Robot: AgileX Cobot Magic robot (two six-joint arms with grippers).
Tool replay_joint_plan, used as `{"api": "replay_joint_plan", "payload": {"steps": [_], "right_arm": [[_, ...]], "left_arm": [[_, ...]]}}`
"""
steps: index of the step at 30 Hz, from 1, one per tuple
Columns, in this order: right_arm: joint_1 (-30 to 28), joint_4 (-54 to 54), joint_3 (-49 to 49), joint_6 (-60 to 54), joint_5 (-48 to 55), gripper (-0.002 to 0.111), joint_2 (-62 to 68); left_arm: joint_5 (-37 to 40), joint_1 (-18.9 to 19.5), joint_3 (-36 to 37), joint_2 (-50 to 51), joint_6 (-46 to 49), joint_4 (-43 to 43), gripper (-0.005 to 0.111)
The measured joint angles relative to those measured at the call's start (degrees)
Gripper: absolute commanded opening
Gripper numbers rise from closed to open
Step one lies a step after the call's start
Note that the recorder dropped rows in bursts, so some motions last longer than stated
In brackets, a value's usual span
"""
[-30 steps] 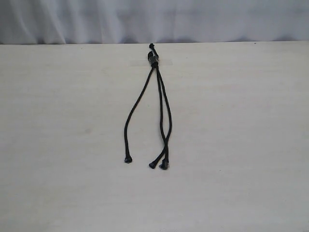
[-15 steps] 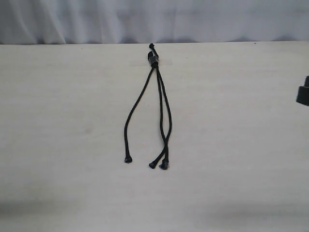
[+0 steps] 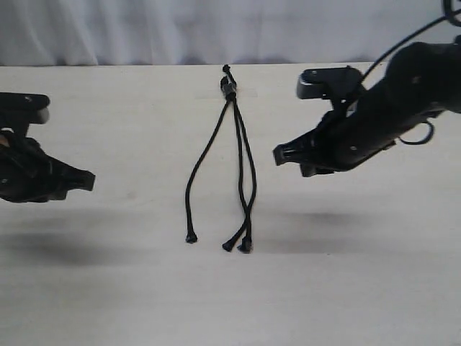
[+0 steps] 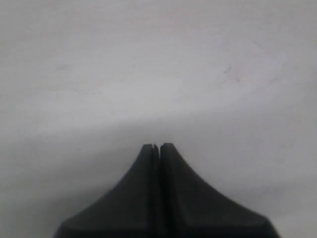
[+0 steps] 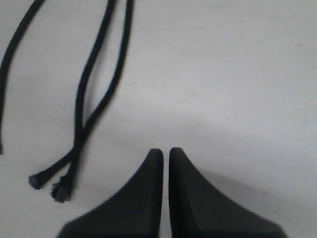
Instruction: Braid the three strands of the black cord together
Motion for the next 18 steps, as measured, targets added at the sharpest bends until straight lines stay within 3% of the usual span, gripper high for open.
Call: {"api": "replay_joint_plan", "payload": {"steps": [4,10,18], "right_arm": [[4.55,0.23,-5.55,0.73,2.6,0.009,5.77],[8.75,0.45,-15.48,1.6,7.89,0.034,14.59],[10.79,-0.92,-26.35,3.69,13.14,0.035,23.14]], "left_arm": [[0.2,-2.5,-1.83,4.88,0.0,0.0,0.0],[0.59,-3.43,-4.2,7.43,0.0,-0.12,0.0],[0.12,-3.43,-4.92,7.43,0.0,-0.35,0.0]]}}
